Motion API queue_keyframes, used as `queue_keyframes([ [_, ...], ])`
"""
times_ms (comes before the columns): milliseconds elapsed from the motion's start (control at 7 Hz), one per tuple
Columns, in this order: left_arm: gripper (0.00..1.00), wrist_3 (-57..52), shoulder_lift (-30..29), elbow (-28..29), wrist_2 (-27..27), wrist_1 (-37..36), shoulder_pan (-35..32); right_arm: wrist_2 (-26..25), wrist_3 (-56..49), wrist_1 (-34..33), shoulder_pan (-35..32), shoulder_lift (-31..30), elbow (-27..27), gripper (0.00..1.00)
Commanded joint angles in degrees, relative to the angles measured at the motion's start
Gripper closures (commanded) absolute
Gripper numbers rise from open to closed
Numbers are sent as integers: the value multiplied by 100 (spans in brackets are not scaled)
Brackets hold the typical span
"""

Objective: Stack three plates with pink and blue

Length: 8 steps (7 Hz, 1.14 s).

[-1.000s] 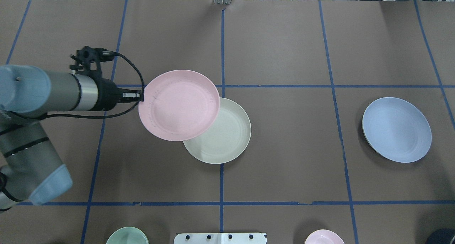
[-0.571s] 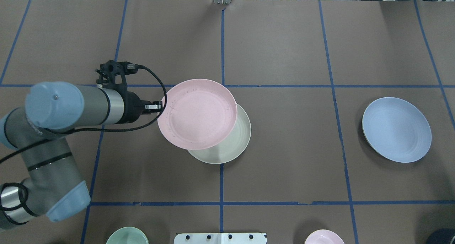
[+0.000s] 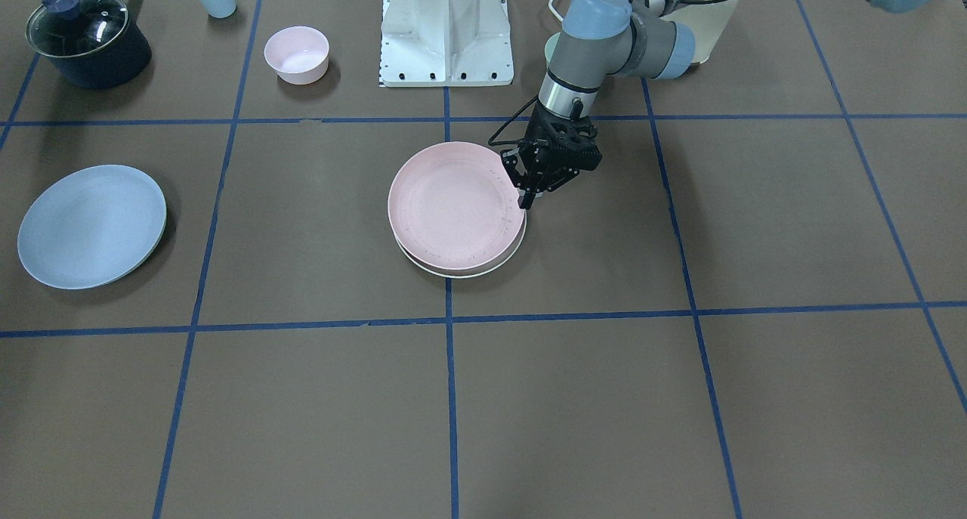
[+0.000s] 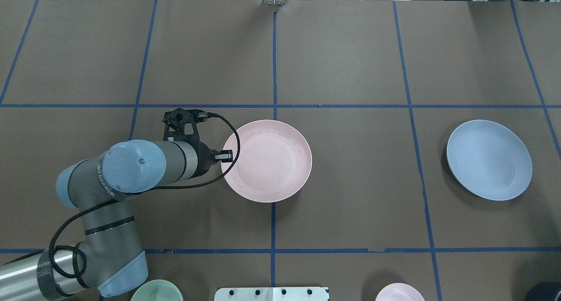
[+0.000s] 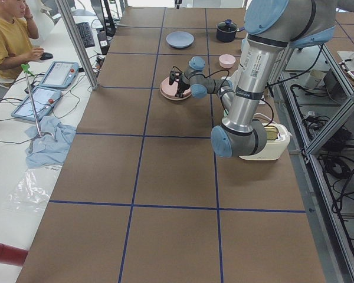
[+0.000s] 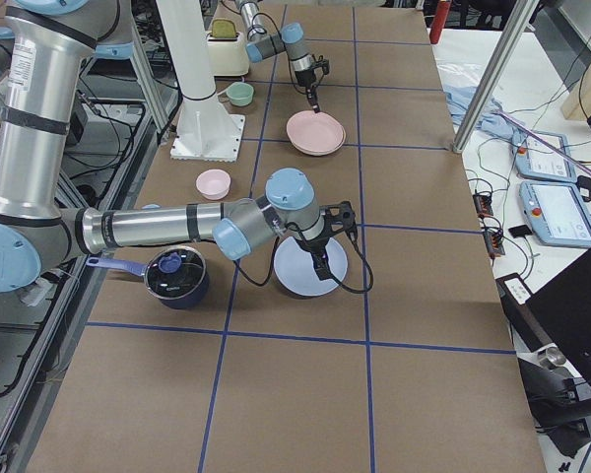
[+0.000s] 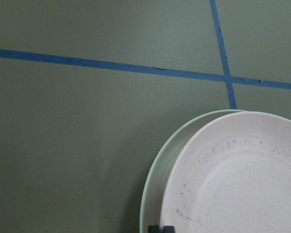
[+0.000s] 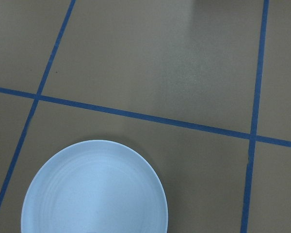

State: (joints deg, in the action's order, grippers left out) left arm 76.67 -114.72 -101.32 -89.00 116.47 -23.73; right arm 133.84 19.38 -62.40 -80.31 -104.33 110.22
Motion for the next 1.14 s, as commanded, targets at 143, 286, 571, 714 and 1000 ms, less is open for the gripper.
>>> queue_keyframes([
  [143, 0, -1279, 194, -1050, -447, -699, -279, -277, 448, 9, 312, -17, -79, 0],
  [286, 0, -1599, 500, -1596, -721, -1052, -473, -671, 1166, 374, 706, -87, -97, 1],
  [571, 0, -1760, 872, -1917, -733, -1047, -501, -1532, 2880, 2458, 1768, -499, -629, 1],
  [714, 0, -1752, 863, -1917, -732, -1047, -501, -1719, 3113, 3122, 2051, -518, -1103, 1],
  [1000, 0, -1690, 854, -1926, -724, -1047, -501, -1984, 3212, 3996, 2334, -510, -1835, 4],
])
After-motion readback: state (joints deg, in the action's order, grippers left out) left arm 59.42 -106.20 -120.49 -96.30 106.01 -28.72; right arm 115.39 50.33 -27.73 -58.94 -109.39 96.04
